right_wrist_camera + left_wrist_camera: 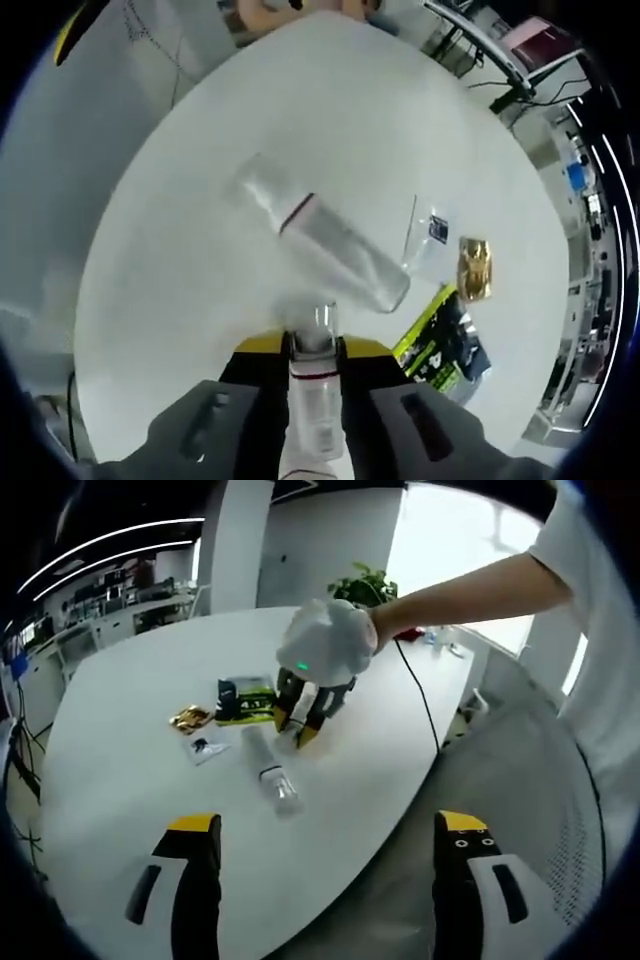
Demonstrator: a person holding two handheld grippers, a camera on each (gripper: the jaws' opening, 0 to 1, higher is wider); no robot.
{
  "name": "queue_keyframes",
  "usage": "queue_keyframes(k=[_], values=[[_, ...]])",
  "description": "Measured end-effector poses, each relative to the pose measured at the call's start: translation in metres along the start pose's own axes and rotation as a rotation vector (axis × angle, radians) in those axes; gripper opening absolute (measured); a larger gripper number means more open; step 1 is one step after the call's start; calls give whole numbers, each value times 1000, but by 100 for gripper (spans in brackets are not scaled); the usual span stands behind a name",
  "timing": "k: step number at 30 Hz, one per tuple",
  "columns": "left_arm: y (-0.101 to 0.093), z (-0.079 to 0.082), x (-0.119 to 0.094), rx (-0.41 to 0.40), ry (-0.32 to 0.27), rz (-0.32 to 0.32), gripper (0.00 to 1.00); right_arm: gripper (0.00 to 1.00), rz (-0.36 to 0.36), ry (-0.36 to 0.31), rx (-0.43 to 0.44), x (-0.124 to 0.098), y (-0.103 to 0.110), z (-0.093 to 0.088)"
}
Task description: Arrange the skincare products in the storage area until every visible bottle or jar stands upright without overlapping.
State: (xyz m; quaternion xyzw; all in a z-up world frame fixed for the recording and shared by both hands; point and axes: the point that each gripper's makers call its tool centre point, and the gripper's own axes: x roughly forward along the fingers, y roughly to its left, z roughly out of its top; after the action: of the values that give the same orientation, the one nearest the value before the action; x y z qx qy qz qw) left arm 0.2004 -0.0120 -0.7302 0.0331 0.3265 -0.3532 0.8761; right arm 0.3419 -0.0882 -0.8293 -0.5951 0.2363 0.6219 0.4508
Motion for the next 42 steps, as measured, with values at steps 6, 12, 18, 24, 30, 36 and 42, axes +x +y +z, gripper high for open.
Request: queue_keyframes(k=[6,12,18,24,30,36,42], values=[[0,2,0,-5,-10,-1,83,18,-45,-81,108,-12,-9,13],[0,4,-1,-4,-21,0,82,18,-84,-149,198,-30,-17,21],[-3,7,-2,10,-28,-4,82,18,-112,-218,288,-44,-15,29],[-5,9,-2,11,-44,-11,81,18,-140,-291,366,-61,-15,38],[-6,13,-3,3,-68,-24,81,18,-162,-393,453,-83,-13,52],[-9,16,-3,12,-84,-40,81,18,-175,-492,512,-105,-10,67],[-16,19,-4,25,-96,-64,81,18,-191,-585,577,-126,-6,83]])
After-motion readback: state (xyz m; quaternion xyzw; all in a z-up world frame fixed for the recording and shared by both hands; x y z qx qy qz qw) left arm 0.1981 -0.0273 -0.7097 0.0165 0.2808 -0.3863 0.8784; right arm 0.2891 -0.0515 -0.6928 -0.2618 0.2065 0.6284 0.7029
